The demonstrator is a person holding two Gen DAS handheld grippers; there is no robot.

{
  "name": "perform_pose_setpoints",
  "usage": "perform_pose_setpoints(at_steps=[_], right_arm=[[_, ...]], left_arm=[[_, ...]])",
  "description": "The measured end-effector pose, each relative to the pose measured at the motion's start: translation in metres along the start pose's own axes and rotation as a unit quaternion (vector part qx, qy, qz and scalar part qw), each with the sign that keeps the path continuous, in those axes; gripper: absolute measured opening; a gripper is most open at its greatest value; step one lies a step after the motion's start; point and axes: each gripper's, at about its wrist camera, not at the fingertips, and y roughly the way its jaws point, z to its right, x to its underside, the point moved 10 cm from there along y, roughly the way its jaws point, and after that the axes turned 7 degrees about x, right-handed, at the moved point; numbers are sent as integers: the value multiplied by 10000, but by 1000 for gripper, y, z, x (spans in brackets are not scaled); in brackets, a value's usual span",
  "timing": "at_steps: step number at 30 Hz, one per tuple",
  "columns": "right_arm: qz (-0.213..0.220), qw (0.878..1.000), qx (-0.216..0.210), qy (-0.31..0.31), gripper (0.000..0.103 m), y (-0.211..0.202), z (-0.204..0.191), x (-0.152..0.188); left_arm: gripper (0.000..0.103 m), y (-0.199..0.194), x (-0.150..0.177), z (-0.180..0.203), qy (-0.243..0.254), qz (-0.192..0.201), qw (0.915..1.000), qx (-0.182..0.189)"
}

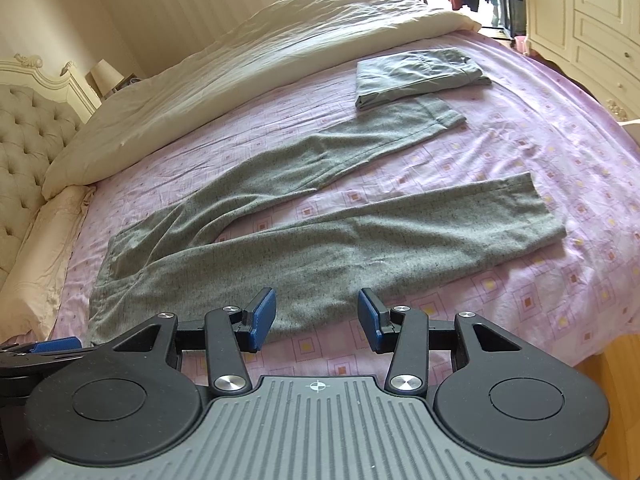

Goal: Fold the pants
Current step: 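Move both tools toward the grey trousers lying on the bed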

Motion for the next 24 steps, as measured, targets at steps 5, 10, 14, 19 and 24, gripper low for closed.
perform_pose_setpoints(at_steps=[5,10,14,19,24], right_arm=[[3,10000,12,8,44,-2,2,1],[19,10000,14,-20,44,-3,4,1],[22,10000,11,-17,44,-3,3,1],[41,10000,-7,-61,44,-3,2,-1],[55,9999,-40,-112,44,-1,0,-3]], left_arm=[[89,-1,1,3,44,-2,10000,-10],[89,-1,1,5,60,-1,10000,-19],[89,-1,1,6,64,0,10000,-25],[90,-1,0,6,73,-6,10000,-56],[90,0,-2,5,94,-40,9998,-145]])
